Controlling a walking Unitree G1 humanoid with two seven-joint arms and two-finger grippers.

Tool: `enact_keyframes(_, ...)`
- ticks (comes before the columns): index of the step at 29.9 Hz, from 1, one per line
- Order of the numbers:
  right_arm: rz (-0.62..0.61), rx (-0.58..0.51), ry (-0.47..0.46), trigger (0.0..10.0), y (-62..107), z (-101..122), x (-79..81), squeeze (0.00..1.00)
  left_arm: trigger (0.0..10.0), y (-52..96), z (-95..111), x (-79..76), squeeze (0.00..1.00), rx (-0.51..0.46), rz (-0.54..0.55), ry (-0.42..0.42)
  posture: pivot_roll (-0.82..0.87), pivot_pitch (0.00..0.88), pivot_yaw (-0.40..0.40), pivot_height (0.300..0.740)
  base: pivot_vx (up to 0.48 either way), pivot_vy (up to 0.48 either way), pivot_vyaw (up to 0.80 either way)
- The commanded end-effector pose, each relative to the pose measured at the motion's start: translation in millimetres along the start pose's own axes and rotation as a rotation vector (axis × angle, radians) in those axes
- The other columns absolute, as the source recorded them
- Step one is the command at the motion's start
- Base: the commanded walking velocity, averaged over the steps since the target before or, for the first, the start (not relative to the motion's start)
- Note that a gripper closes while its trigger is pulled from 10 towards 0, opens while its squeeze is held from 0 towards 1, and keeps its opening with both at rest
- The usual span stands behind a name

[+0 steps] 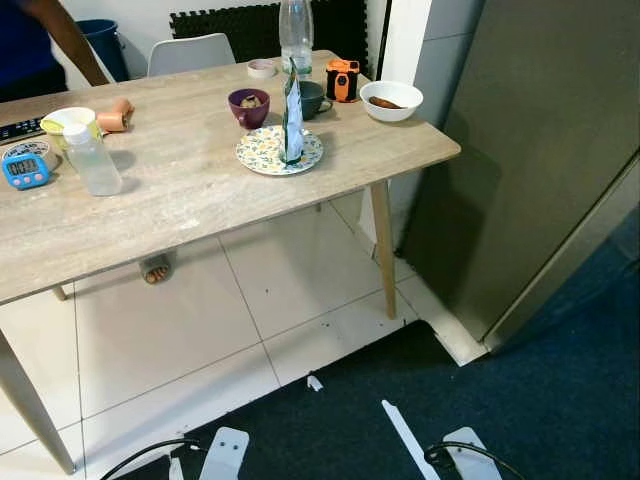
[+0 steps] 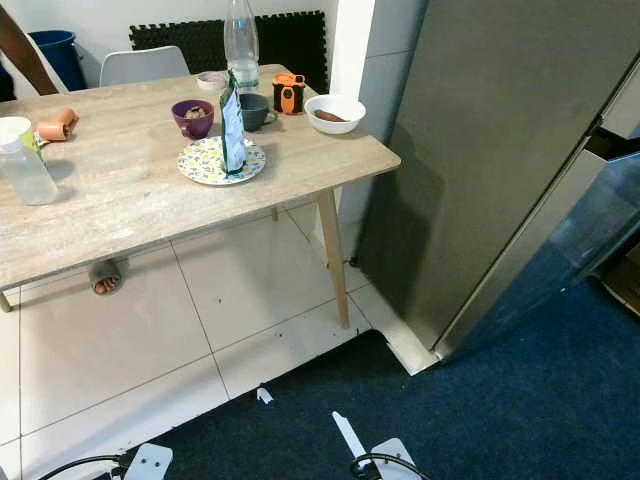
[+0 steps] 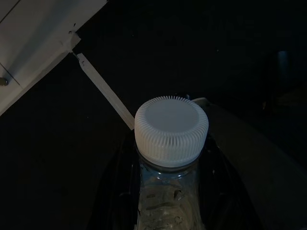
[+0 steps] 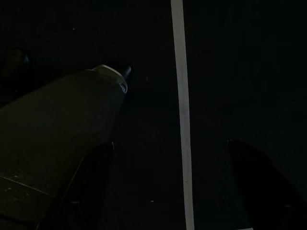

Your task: Restocking fridge

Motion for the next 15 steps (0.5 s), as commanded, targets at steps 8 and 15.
enact_keyframes(8,-0.016,0.004,-0.03,10.0,0.6,-5.8,-0.3,0.0,10.0,-0.6,-0.7,-11.4,0.0,0.004,-0.032,0.056,-0.05,0.097,-0.037,0.74,0.0,0.0,0.0)
enact_keyframes(15,-0.046,-0.029,-0.041,10.0,2.5,2.1,-15.0,0.0,10.0,1.8,2.0,24.0,0.0,-0.014,0.064,0.093,-0.04,0.103,-0.015,0.74,0.0,0.0,0.0)
Point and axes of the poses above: a point about 5 cm out from each wrist's last joint towards the gripper, its own y axis pointing back from the gripper into the wrist, its own z axis along the axis of the wrist's last joint, x = y × z, the point moved 1 cm from there along -y, pointing out of the wrist towards the gripper, and after that the axes turned 8 degrees about -y, right-handed, at the moved point
